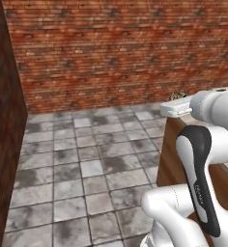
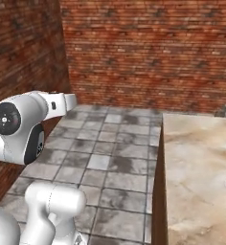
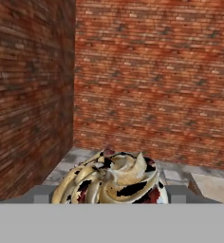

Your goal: Take the cupcake and donut from the fridge and place them on the empty tray on the dining counter.

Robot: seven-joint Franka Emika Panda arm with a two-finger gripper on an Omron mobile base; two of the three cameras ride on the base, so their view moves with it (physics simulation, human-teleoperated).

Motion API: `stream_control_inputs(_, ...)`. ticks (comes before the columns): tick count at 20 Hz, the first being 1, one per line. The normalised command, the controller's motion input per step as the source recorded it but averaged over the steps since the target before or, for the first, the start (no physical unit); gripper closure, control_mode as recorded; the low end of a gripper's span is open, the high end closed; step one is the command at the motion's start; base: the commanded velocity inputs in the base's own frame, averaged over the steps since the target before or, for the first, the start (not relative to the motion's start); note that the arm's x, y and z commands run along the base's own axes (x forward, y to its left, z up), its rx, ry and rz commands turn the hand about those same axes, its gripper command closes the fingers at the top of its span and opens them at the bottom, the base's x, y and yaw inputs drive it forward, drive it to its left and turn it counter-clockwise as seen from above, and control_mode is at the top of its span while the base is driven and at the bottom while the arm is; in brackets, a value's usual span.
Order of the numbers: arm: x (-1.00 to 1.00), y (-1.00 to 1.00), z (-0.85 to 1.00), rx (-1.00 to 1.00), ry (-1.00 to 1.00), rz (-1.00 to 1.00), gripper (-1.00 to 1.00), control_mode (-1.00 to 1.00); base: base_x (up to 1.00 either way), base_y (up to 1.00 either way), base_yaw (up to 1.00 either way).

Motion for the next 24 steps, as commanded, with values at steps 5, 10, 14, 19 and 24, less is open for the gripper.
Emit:
stream_control_inputs(5,0.00,0.00,0.00,0.00,0.00,0.00,1.00,1.00,1.00,0.00,0.00)
stream_control_inputs(10,0.00,0.00,0.00,0.00,0.00,0.00,1.00,1.00,1.00,0.00,-0.13)
stream_control_inputs(14,0.00,0.00,0.00,0.00,0.00,0.00,1.00,1.00,1.00,0.00,-0.25)
stream_control_inputs(19,0.00,0.00,0.00,0.00,0.00,0.00,1.00,1.00,1.00,0.00,-0.40)
stream_control_inputs(24,0.00,0.00,0.00,0.00,0.00,0.00,1.00,1.00,0.97,0.00,-0.57)
